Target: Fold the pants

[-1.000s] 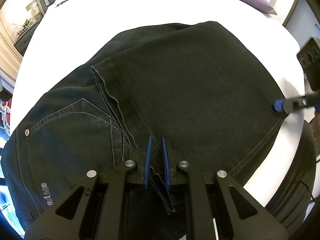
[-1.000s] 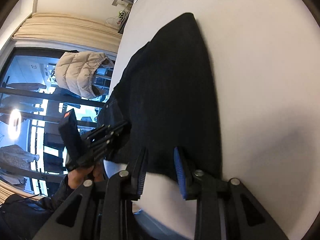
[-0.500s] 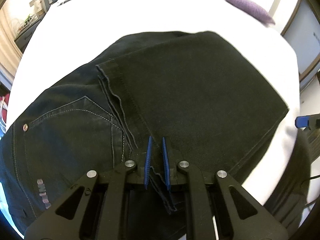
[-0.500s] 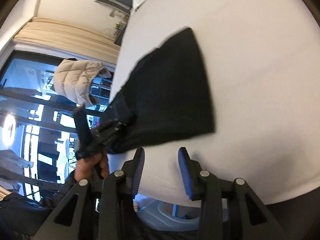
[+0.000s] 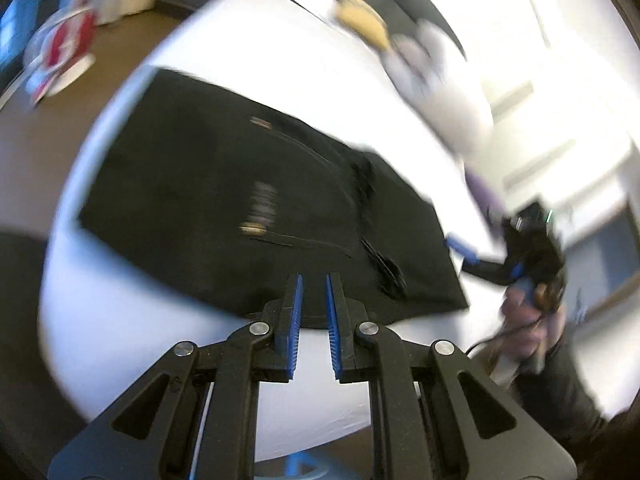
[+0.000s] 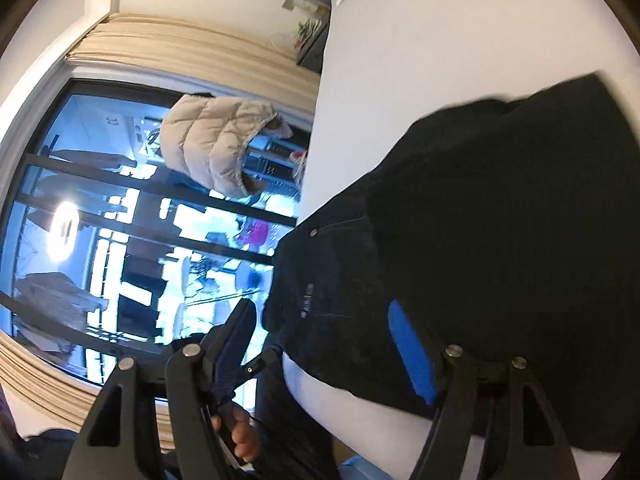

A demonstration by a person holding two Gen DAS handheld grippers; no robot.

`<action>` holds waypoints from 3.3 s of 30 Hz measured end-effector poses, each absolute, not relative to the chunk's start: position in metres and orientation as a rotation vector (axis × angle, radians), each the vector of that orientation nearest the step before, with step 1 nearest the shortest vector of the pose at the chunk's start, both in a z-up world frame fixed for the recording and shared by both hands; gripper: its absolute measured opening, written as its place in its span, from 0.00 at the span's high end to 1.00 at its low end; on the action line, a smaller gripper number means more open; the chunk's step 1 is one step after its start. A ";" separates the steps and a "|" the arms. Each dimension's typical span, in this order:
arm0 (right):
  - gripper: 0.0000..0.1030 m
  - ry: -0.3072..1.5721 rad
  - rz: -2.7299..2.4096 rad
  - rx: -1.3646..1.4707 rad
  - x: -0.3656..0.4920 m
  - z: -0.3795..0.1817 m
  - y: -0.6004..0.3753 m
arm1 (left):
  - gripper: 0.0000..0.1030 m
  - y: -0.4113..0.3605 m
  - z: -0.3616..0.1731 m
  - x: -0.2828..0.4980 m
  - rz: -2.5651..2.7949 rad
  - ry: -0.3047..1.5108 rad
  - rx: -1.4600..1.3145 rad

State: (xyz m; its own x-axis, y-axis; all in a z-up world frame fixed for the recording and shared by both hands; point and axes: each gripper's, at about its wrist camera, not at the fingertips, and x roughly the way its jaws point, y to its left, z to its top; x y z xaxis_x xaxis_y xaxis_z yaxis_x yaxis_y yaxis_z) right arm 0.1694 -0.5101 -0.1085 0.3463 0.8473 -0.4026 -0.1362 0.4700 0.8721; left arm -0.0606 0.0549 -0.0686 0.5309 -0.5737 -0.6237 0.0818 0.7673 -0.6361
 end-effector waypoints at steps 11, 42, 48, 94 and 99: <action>0.30 1.045 0.755 0.873 0.178 -0.114 -0.482 | 0.24 0.150 -0.128 -0.073 -0.284 0.824 -1.091; 0.29 1.373 0.665 0.703 0.249 -0.165 -0.420 | 0.83 0.138 -0.119 -0.009 -0.316 0.776 -1.095; 0.17 1.298 0.695 0.763 0.244 -0.168 -0.423 | 0.84 0.113 -0.082 0.008 -0.380 0.757 -0.962; 0.86 1.079 0.465 0.704 0.199 -0.126 -0.613 | 0.84 -0.336 -0.037 0.085 -0.901 0.937 -0.048; 0.86 1.078 0.421 0.702 0.201 -0.128 -0.634 | 0.84 -0.372 -0.036 0.091 -0.930 0.940 -0.018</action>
